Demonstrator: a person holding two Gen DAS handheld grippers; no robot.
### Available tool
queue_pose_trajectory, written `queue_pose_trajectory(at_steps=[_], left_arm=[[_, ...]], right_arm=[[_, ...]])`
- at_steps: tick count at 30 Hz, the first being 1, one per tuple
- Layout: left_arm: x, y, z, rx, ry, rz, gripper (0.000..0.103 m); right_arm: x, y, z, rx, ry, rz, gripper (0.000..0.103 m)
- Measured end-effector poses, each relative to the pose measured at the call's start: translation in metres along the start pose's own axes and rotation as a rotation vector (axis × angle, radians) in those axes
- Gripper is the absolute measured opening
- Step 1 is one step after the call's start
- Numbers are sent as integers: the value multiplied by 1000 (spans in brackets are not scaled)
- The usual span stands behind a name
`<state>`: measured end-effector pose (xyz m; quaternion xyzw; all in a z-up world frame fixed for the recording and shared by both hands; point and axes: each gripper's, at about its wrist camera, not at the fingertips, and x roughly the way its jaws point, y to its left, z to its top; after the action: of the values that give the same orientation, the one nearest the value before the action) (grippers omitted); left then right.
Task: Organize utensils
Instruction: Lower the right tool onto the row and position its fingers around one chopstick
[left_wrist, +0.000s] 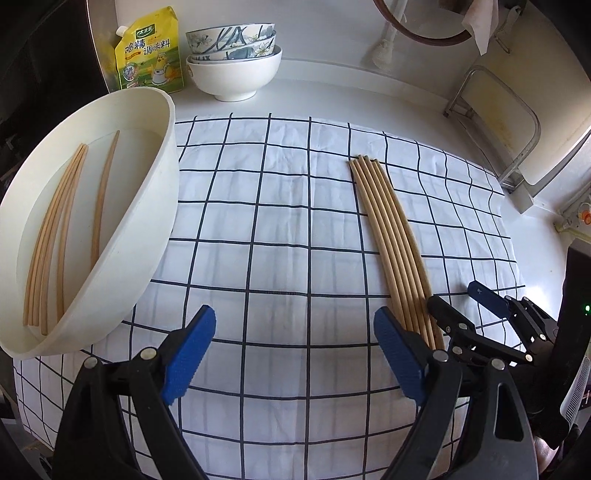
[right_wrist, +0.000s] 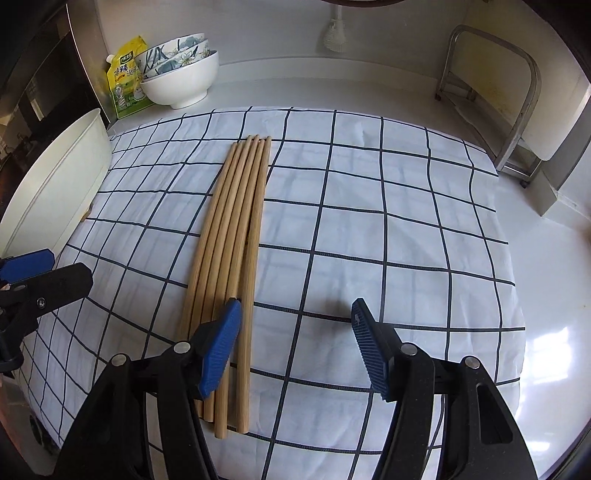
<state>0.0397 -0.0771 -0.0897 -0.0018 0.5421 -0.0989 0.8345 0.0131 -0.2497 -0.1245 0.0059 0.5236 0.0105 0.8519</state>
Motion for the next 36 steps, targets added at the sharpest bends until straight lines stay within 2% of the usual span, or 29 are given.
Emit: queue_pose_trajectory(at_steps=[17,24,30,36], left_arm=[[36,-39,-6,52,44,-27,86],[44,-47,-7,72,38,22,86],[45,-54,-6,87,25,84,92],[52,-56,-1,88,49,146,93]], right_arm=[[-4,-39,-3,63,-32,1,59],[-11,-50,-7,90,-44,10,59],[-11,-49,-7,87,-46,12,59],[-11,-47,-5,81,-49,15,59]])
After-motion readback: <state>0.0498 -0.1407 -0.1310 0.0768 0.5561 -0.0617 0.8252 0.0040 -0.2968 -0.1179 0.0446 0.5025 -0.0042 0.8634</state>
